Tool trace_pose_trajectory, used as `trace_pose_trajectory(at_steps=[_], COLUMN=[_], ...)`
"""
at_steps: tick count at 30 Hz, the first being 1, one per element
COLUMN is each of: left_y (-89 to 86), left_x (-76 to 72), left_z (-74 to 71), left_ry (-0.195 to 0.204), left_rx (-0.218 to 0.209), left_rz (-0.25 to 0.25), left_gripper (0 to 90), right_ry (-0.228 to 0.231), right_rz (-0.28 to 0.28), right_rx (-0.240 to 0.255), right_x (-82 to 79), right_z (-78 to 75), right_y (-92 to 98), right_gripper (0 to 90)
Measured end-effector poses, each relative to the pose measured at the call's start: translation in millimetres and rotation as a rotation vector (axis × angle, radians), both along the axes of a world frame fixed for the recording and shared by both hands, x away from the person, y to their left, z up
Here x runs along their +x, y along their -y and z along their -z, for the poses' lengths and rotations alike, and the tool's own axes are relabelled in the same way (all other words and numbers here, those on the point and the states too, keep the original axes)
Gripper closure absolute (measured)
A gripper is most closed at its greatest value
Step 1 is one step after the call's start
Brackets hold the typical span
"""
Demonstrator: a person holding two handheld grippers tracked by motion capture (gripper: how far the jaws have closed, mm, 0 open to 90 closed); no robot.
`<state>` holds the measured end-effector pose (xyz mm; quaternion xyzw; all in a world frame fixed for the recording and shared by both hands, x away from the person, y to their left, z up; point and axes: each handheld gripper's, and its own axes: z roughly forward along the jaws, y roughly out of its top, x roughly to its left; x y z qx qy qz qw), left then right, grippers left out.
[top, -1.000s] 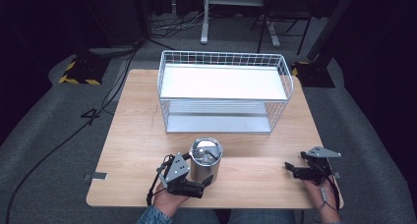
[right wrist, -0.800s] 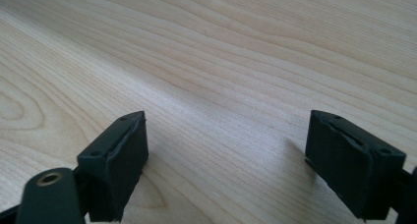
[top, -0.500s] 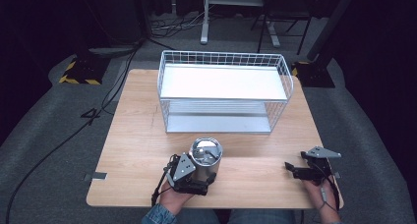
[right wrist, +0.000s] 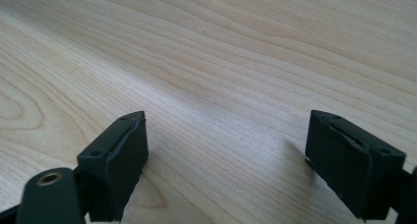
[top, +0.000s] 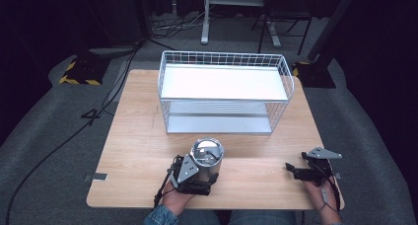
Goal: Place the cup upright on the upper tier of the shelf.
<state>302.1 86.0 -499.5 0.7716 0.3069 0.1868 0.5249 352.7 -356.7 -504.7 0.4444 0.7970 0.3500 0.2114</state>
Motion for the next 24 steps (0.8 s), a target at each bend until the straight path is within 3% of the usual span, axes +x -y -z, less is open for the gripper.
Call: trace_pose_trajectory(at_steps=[11,24], left_y=[-2.4,-14.6], left_x=[-0.7,-11.0], left_z=[-5.8,-38.5], left_ry=[-0.015,0.005], left_rx=[0.032,0.030], left_rz=[0.008,0.012], left_gripper=[3.6,3.7], right_ry=[0.001,-0.007], right_rz=[-0.001,-0.001], right_rx=[0.000,0.002], right_x=[0.0,0.6], right_z=[0.0,0.0], right_y=[0.0,0.5], right_gripper=[17.1,16.9])
